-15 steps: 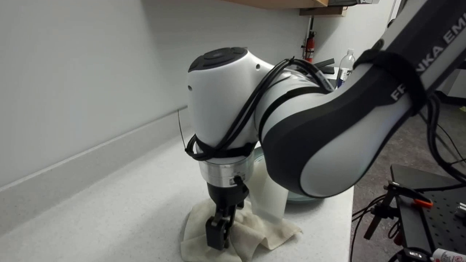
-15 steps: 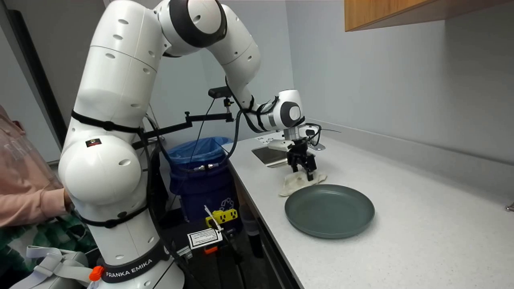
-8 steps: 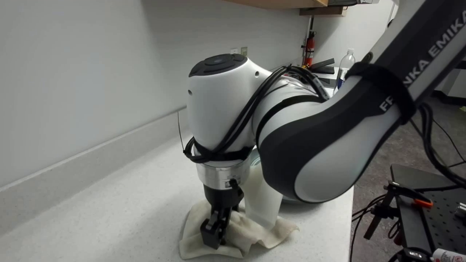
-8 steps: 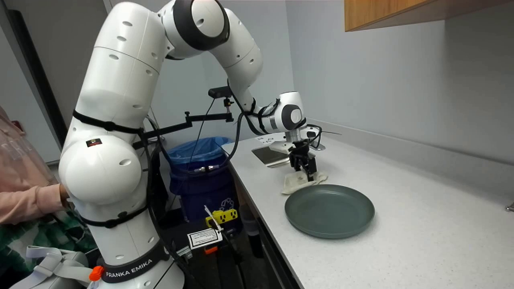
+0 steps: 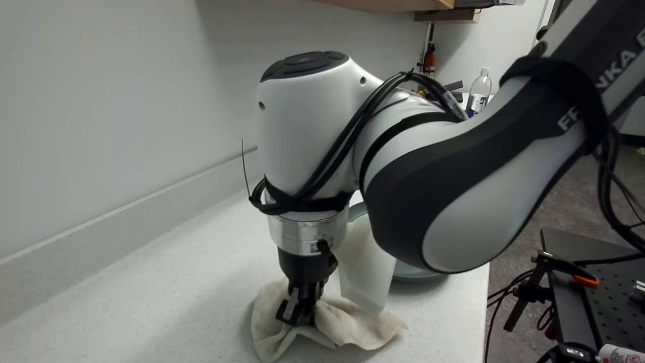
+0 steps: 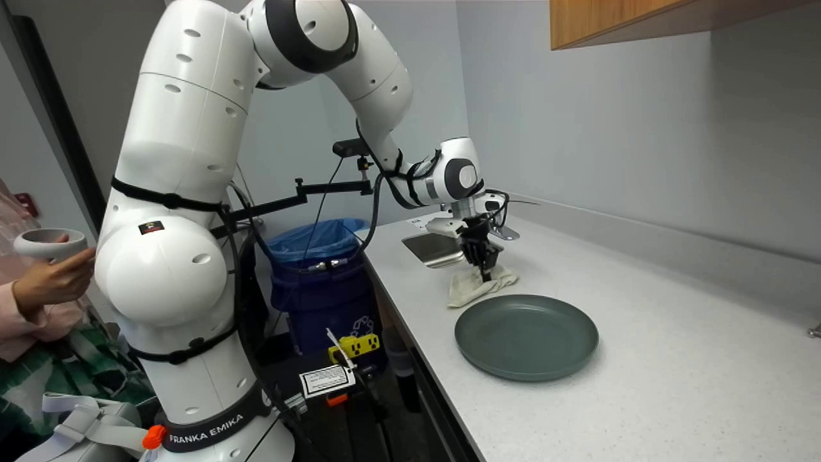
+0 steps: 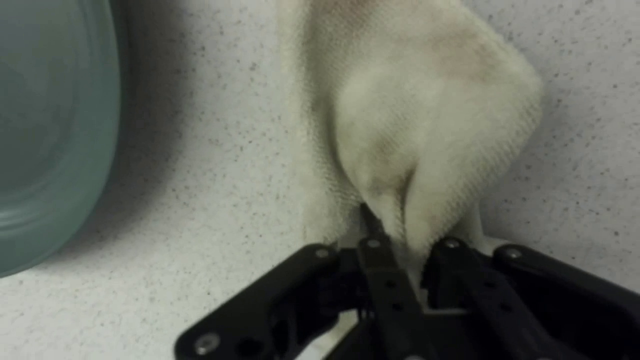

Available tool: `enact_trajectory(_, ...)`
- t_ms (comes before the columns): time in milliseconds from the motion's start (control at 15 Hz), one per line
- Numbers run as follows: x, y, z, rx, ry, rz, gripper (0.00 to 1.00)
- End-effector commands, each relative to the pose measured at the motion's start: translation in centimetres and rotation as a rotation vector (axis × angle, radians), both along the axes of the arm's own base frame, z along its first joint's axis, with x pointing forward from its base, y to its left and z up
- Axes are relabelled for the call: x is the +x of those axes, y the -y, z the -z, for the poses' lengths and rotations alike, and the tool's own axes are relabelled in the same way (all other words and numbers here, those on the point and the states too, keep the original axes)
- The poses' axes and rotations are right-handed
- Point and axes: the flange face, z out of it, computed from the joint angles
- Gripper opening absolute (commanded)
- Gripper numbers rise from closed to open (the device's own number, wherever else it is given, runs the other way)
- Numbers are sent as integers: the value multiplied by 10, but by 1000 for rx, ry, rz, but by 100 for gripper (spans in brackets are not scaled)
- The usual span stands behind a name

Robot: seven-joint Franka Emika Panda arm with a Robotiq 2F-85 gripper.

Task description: Use the cloth to wipe the plate

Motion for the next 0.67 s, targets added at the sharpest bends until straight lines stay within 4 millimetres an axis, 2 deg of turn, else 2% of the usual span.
enact_trajectory(0,-28,18,-31,25,12,15,0)
enact_trajectory(67,-35,25,-37,10,16,24,3)
enact_trajectory(467,-73,80,-78,-81,87,153,3)
enact_trajectory(600,-83,88,-93,-80,120,221,3)
